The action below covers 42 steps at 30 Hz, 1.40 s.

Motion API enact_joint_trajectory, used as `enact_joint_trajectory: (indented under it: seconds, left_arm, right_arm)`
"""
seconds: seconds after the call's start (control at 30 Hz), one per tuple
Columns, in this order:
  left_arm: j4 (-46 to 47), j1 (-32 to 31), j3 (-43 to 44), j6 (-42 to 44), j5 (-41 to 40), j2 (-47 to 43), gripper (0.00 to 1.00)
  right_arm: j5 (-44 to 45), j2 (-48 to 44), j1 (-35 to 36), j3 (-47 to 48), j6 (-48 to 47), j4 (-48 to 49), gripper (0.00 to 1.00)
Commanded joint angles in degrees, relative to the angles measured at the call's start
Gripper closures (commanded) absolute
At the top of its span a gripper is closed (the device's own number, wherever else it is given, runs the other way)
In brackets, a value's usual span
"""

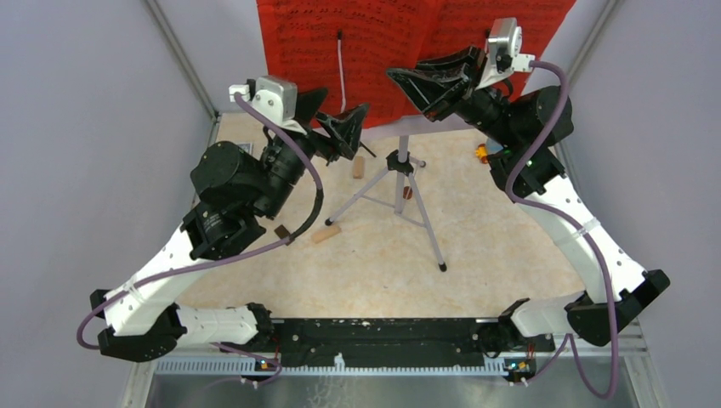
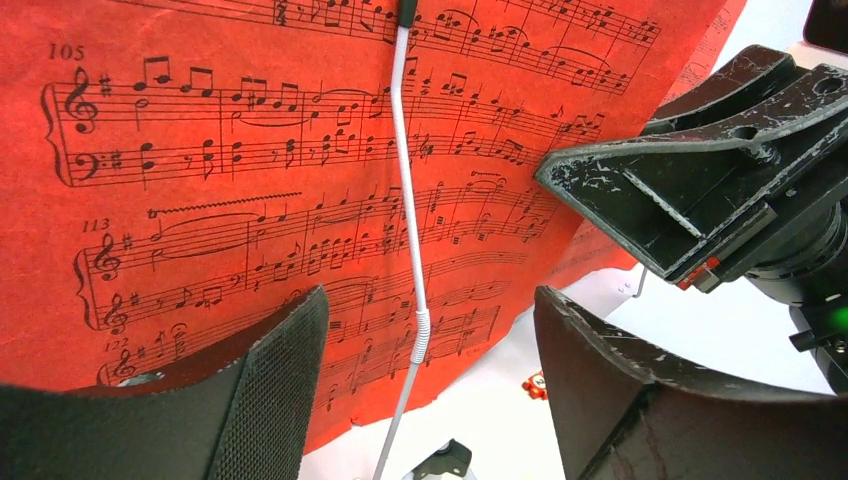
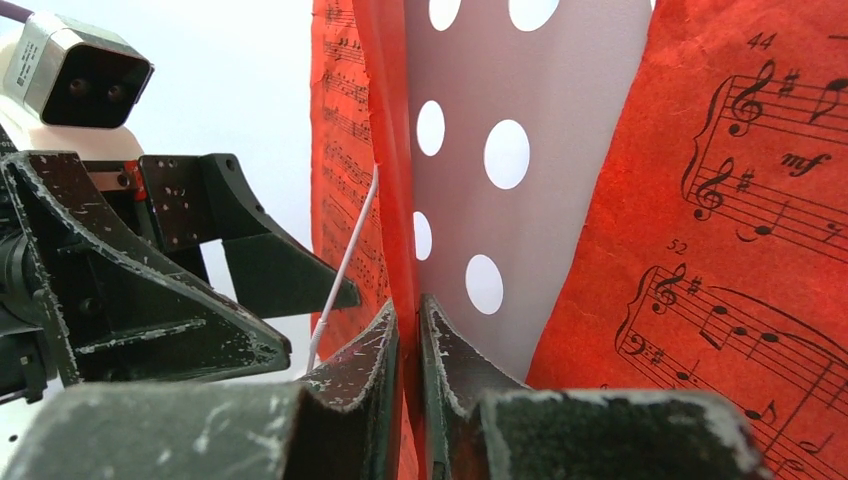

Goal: Pack up the instrument practice props

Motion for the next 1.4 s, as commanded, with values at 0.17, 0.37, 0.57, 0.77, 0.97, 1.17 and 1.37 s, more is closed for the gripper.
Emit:
enact_joint_trajectory:
  seconds: [0.17, 0.37, 0.57, 0.77, 0.97, 1.17, 1.37]
  left_arm:
    - [5.2, -0.1, 2.5, 2.2, 0.0, 1.8, 0.37]
    - [5.1, -0.1, 2.8, 2.5, 0.6, 2.7, 0.51]
    - [7.1, -0.1, 2.7, 2.8, 0.3, 3.2, 0.57]
    - [7.5, -0.1, 2.9, 3.3, 0.1, 3.3, 0.63]
    - [8.4, 0.0, 2.5, 3.7, -0.5, 3.3, 0.71]
    - [8.8, -0.1, 2.6, 3.8, -0.7, 3.6, 0.84]
    - [8.9, -0.1, 2.2, 3.9, -1.7, 3.2, 0.94]
  right_arm:
    - [-0.8, -2.8, 0.5, -0.5, 1.6, 3.5, 0.91]
    - [-1.1, -3.3, 0.5, -0.8, 2.0, 3.8, 0.91]
    - [-1.5, -3.6, 0.5, -0.9, 2.2, 3.8, 0.92]
    - [-1.6, -3.2, 0.4, -0.8, 2.0, 3.6, 0.92]
    - [-1.1, -2.6, 0.5, -0.6, 2.3, 3.2, 1.00]
    - [-0.9, -3.2, 0.5, -1.4, 2.3, 4.0, 1.00]
    - [-0.1, -4.6, 0.6, -1.7, 1.6, 3.8, 1.00]
